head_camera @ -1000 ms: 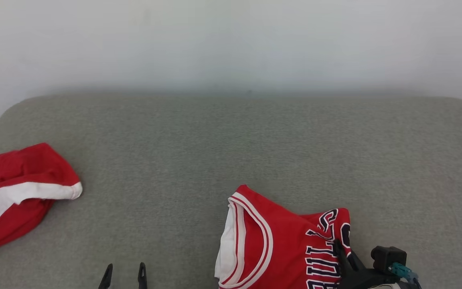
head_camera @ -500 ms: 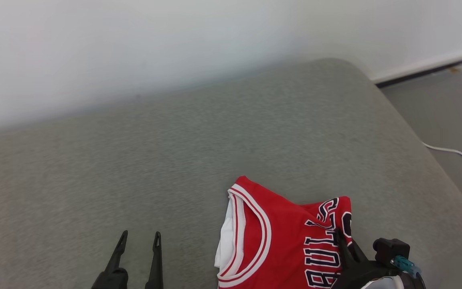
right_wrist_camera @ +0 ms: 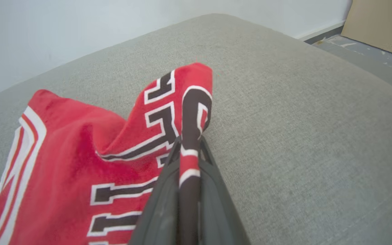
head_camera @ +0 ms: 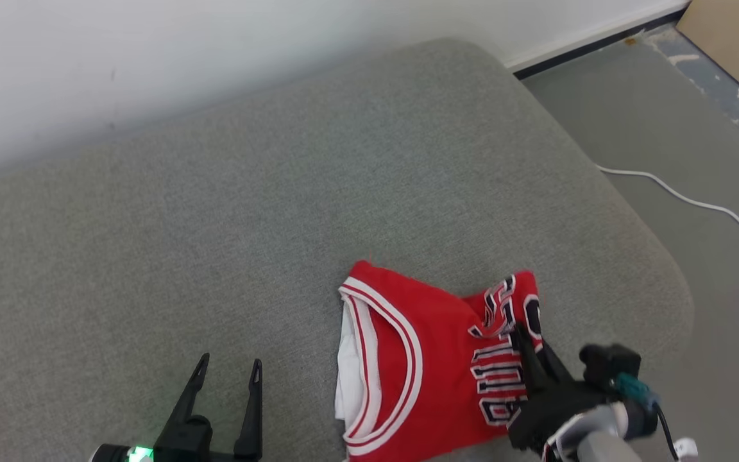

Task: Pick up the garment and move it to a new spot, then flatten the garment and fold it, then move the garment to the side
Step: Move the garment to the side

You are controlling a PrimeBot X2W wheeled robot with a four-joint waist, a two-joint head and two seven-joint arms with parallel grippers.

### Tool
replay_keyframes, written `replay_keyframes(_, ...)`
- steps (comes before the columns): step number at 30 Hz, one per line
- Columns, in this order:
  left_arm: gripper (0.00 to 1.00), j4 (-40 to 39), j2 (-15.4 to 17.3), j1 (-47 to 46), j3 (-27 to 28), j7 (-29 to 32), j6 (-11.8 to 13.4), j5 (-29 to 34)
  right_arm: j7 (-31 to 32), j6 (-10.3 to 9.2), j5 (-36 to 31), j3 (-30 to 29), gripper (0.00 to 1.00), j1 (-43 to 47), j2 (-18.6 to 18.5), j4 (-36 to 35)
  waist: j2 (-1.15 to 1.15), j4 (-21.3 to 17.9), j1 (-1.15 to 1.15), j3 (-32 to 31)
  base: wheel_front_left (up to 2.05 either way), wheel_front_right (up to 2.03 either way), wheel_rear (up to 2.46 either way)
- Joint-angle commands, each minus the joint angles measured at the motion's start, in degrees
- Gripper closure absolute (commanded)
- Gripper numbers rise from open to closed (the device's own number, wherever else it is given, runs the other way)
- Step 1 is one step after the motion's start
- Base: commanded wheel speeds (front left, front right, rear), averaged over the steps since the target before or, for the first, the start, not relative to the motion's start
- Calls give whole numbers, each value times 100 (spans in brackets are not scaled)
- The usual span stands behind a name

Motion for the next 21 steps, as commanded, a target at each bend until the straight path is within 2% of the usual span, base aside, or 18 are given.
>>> replay_keyframes(1, 0, -1, 39, -76, 23, -16, 0, 70, -3, -14, -61, 39, 100, -175, 25, -30, 0, 152, 0, 270, 0, 0, 0)
replay_keyframes(8, 0, -74, 170, -389, -45, -16, -41, 187, -4, -14, -348, -81, 100, -1169, -76, 166, 0, 674, 0, 894, 0, 0, 0)
replay_keyframes(13, 0, -155, 265, -681, -141, -16, -14, 276, -4, -14, -502, -542, 100, -2014, -350, 555, 0, 1079, 0, 1386, 0, 0, 0)
replay_keyframes(16, 0, -198, 312, -838, -193, -16, 35, 317, -5, -14, -700, -1006, 100, -2450, -632, 849, 0, 1302, 0, 1642, 0, 0, 0)
replay_keyframes(21, 0, -271, 446, -966, -239, -11, 117, 327, -5, -14, -1199, -2169, 100, -2962, -1145, 1355, 0, 1565, 0, 1908, 0, 0, 0)
